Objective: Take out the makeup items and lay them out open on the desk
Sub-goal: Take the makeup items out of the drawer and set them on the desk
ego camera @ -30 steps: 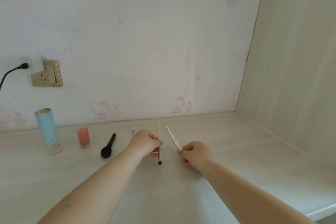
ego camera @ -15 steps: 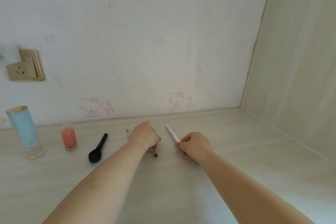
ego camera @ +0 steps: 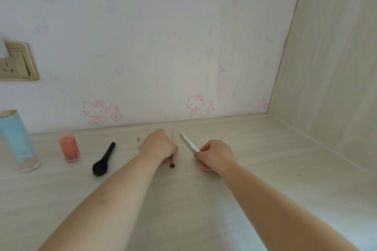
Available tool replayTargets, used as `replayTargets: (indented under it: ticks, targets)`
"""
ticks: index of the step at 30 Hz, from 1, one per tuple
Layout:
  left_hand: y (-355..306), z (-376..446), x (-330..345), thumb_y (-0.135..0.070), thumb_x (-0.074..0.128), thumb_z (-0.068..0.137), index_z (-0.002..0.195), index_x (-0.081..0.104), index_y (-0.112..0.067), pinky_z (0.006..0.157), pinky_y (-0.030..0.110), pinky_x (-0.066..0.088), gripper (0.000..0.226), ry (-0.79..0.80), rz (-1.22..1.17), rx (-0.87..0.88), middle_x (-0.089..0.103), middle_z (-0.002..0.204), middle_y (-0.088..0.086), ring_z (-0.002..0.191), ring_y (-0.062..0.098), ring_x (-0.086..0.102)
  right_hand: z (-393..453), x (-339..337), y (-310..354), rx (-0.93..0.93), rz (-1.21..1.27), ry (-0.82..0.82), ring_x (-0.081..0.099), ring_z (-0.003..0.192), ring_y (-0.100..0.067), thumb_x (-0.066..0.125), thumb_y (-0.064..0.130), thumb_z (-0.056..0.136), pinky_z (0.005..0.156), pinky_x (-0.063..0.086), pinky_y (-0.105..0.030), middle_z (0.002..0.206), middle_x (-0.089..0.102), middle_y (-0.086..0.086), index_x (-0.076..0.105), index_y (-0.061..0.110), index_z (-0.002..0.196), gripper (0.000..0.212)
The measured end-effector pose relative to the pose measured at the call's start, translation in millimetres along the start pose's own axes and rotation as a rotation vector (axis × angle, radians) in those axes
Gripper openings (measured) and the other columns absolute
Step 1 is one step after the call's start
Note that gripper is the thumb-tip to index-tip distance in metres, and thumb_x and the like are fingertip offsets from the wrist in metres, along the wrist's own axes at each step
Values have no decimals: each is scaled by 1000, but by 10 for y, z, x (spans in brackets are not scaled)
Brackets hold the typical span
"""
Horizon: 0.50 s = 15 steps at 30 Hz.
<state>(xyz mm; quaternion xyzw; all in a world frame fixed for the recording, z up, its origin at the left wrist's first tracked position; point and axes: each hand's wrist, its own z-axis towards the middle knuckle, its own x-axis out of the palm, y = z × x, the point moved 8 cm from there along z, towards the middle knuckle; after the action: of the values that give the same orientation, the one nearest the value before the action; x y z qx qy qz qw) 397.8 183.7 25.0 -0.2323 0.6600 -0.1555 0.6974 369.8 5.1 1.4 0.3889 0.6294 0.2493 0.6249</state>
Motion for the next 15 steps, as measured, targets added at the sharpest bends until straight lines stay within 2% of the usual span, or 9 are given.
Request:
replayTargets:
  ticks: [4,7,11,13,15]
  targets:
    - [25,-10,13,-27,64,73,57,47,-17,59,24,47,26,-2,-28,9,56,47,0,47,18,58,-10,-4,-46,-15,79,1,66,56,-16,70,21,78,72,59,-38,74,64,1,59,19,74,12]
    - [37,-18,-8,-28,68,73,60,48,-18,63,28,55,26,-14,-99,-1,59,56,1,45,18,61,-15,-15,-53,-18,122,-4,63,49,-11,72,22,78,67,60,-32,78,63,3,60,17,82,13]
    - [61,-76,-34,-29,70,75,63,47,-18,71,37,60,28,-20,-203,-12,55,66,-2,56,22,64,-30,-41,-61,-28,156,-9,61,43,-9,72,25,78,57,57,-24,76,63,2,61,17,90,18]
    - [65,-141,-50,-34,71,75,72,52,-18,73,38,59,25,-19,-245,-3,57,74,-4,59,20,63,-56,-48,-57,-32,214,21,60,46,-10,72,24,79,57,57,-25,74,62,-1,62,16,93,20]
    - [33,-239,-85,-37,71,75,76,55,-21,76,38,58,24,-24,-246,34,57,79,-7,70,20,64,-115,-70,-24,-62,300,61,59,55,-12,73,20,79,55,57,-27,73,58,-2,63,15,95,20]
